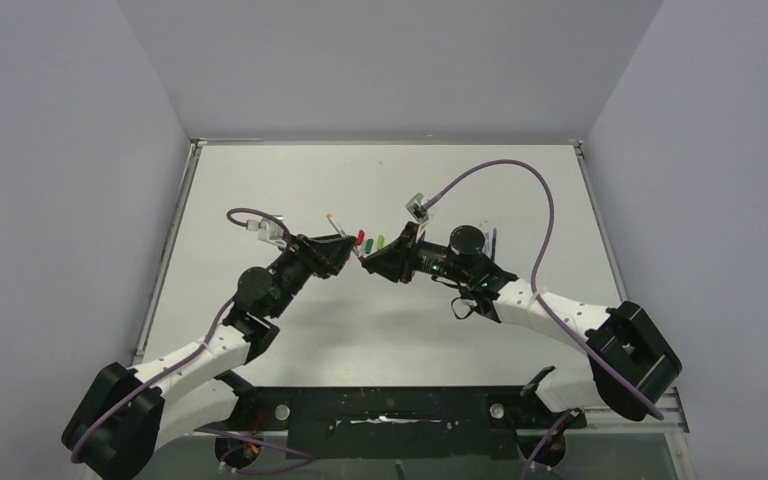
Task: Open the pen caps
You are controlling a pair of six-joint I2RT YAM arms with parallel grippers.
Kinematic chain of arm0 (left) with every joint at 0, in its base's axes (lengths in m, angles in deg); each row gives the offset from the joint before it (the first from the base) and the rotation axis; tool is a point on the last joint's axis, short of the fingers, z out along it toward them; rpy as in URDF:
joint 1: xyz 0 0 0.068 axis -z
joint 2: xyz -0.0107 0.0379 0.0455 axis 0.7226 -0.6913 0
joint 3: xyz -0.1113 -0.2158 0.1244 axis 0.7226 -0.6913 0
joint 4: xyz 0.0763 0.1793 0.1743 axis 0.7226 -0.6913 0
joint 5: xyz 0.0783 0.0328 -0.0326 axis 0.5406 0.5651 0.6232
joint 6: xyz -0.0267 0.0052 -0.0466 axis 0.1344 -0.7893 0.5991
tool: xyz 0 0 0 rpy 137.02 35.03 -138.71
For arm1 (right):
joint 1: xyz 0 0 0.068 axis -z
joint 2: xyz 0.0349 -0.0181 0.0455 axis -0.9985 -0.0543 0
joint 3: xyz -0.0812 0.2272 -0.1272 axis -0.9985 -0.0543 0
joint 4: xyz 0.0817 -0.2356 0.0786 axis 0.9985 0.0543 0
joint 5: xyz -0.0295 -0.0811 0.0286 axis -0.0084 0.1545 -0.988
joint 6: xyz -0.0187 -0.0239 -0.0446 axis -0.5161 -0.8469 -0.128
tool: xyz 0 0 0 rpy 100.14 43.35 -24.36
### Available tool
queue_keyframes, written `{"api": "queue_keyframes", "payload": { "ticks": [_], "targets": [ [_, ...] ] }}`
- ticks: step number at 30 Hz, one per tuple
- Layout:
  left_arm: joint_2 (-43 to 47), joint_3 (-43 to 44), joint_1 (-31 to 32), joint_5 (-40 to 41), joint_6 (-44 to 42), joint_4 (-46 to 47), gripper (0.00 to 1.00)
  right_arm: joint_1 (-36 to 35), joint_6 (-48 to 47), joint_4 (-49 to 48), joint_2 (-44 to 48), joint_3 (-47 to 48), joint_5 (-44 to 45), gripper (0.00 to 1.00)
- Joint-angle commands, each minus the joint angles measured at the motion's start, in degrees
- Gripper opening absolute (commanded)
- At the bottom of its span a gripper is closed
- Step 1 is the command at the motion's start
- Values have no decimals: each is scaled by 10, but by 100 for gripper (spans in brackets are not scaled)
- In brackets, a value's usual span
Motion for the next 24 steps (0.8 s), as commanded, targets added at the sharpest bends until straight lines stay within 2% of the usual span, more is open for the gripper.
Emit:
{"api": "queue_keyframes", "payload": {
  "ticks": [1, 8, 16, 19, 21, 24],
  "targets": [
    [-5, 23, -3, -17, 6, 51, 50, -6, -4, -31, 5, 18, -15, 0],
    [-24, 31, -3, -34, 10, 59, 40, -6, -5, -29, -1, 24, -19, 0],
    [-37, 38, -5, -53, 15, 62, 12, -6, -7, -24, -11, 30, -17, 0],
    [-45, 40, -8, -63, 23, 69, 11, -6, -9, -18, -12, 33, -17, 0],
    [-49, 40, -12, -70, 28, 73, 11, -7, -11, -9, -11, 35, -15, 9],
    [-53, 40, -16, -77, 36, 78, 11, -7, -17, 1, -6, 31, -6, 14]
  ]
}}
